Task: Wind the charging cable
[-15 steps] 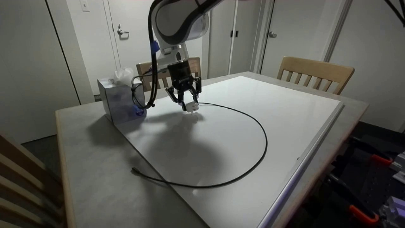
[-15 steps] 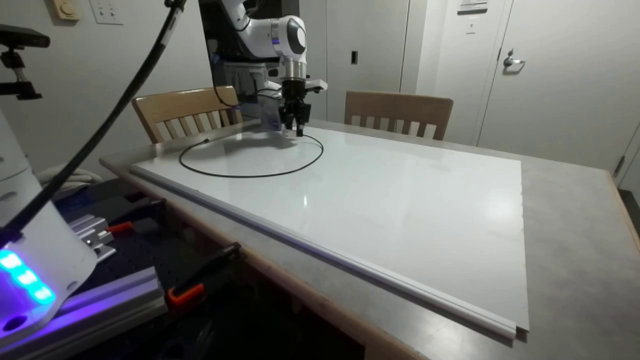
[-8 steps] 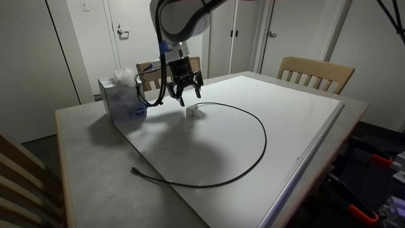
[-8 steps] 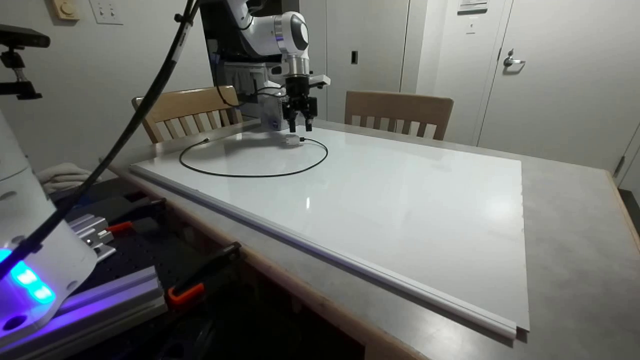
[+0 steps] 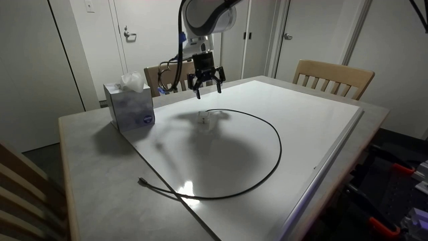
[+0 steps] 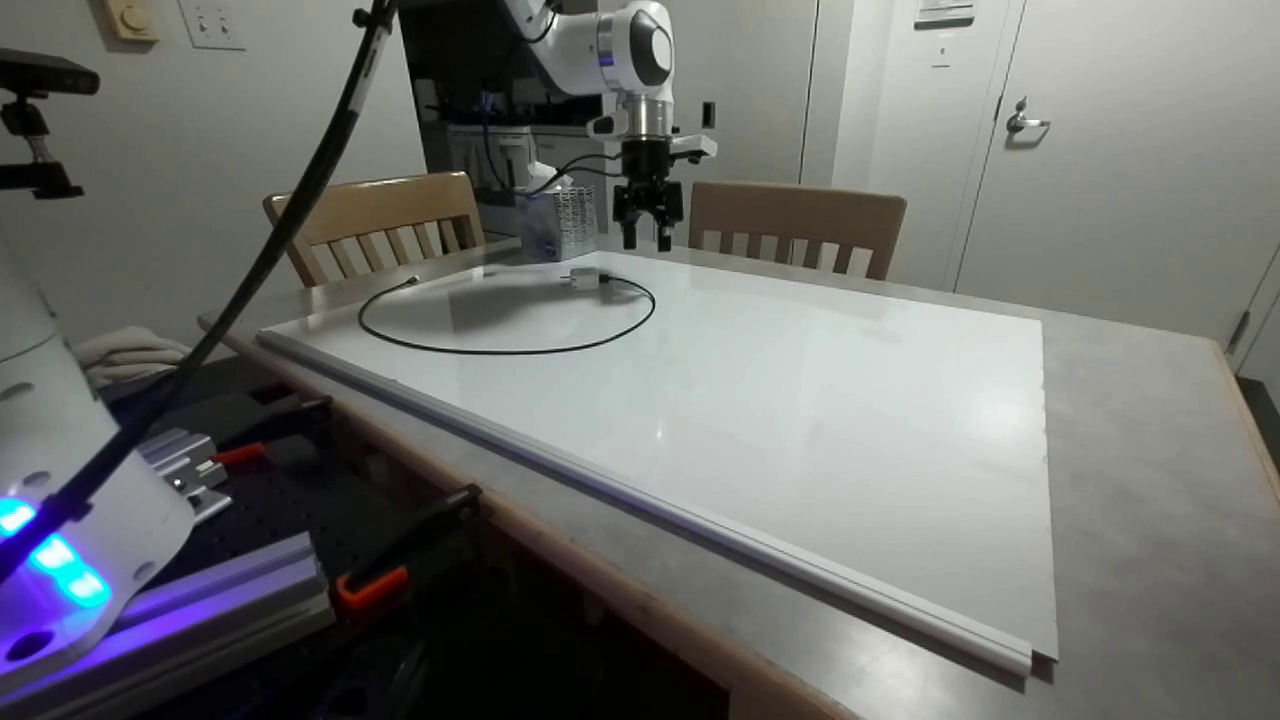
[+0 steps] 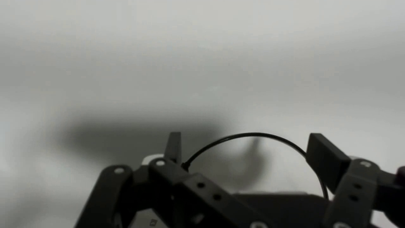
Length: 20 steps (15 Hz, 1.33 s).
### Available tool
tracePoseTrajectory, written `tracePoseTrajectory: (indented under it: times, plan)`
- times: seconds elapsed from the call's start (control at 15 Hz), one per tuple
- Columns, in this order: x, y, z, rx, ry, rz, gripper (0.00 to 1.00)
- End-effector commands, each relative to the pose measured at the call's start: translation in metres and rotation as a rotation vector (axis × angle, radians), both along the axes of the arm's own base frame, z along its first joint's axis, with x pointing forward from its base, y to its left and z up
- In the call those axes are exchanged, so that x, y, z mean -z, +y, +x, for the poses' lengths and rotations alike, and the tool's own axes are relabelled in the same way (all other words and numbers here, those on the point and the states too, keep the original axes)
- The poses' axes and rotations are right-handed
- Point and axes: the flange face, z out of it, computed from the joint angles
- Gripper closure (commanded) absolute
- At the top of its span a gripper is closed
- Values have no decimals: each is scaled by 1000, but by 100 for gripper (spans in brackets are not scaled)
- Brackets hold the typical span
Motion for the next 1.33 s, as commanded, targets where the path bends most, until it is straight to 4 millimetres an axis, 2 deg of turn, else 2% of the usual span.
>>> tracePoseTrajectory:
  times: [0.0,0.07,0.13,0.2,0.53,0.67,0.8,0.93,1.13,1.2,1.27]
  plan:
    - [-30,1,10,60,-22,92,0]
    - [-39,2,10,60,-21,109,0]
    - [-22,-3,9,61,-20,75,0]
    - [-28,-1,10,61,-27,78,0]
    - [-23,-2,9,61,-20,76,0]
    - [-30,11,9,2,-44,88,0]
    - [-50,37,6,-98,-96,95,0]
    - [-62,55,3,-160,-96,125,0]
    - [-76,85,-10,-242,-68,169,0]
    - [-74,80,-3,-196,-86,132,0]
    - [-81,83,-3,-197,-92,147,0]
